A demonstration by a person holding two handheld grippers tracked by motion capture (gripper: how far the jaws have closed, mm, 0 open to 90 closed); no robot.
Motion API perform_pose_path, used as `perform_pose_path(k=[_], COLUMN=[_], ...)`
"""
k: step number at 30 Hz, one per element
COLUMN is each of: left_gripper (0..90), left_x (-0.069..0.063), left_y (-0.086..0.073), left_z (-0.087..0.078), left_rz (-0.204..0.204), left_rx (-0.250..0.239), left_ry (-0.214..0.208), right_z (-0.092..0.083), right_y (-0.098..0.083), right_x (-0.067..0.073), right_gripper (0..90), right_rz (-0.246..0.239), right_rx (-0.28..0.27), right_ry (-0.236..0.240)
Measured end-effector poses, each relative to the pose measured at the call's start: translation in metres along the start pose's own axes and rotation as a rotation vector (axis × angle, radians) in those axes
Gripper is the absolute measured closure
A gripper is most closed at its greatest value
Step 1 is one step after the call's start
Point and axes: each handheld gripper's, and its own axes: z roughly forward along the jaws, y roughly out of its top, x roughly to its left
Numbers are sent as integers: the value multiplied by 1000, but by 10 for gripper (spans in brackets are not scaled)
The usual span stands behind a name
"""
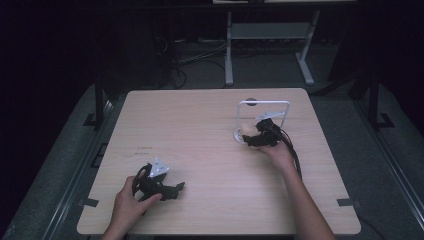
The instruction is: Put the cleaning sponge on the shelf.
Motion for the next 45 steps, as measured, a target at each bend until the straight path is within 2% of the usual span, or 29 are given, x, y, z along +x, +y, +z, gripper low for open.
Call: perform_pose_path(k=[8, 9, 12, 14, 15, 17, 18, 19, 21, 23, 27, 29, 33, 38, 45], left_gripper=[126, 126, 126, 126, 126, 126, 126, 126, 126, 126, 126, 126, 126, 126, 126], left_x=[0, 0, 0, 0, 0, 0, 0, 0, 0, 0, 0, 0, 0, 0, 0], left_y=[0, 0, 0, 0, 0, 0, 0, 0, 0, 0, 0, 0, 0, 0, 0], left_z=[0, 0, 0, 0, 0, 0, 0, 0, 0, 0, 0, 0, 0, 0, 0], left_rz=[1, 1, 1, 1, 2, 2, 2, 2, 2, 2, 2, 2, 2, 2, 2], left_rx=[0, 0, 0, 0, 1, 1, 1, 1, 1, 1, 1, 1, 1, 1, 2], left_ry=[0, 0, 0, 1, 1, 1, 1, 1, 1, 1, 1, 1, 1, 1, 1], right_z=[-26, -36, -45, -54, -58, -63, -63, -64, -64, -61, -55, -45, -36, -25, -19], right_y=[4, 4, 3, 0, -2, -5, -5, -8, -10, -13, -18, -22, -25, -29, -33], right_x=[3, 7, 10, 15, 19, 23, 23, 27, 30, 33, 37, 40, 41, 39, 34], right_gripper=[219, 227, 265, 338, 446, 563, 563, 715, 825, 898, 899, 899, 900, 900, 900], right_rz=[2, 1, -12, -18, -25, -23, -23, -28, -28, -37, -51, -59, -56, -57, -50], right_rx=[-46, -61, -81, -98, -106, -111, -111, -112, -100, -90, -68, -33, -13, 18, 43], right_ry=[6, 13, 20, 30, 31, 50, 50, 62, 70, 76, 82, 86, 94, 97, 92])
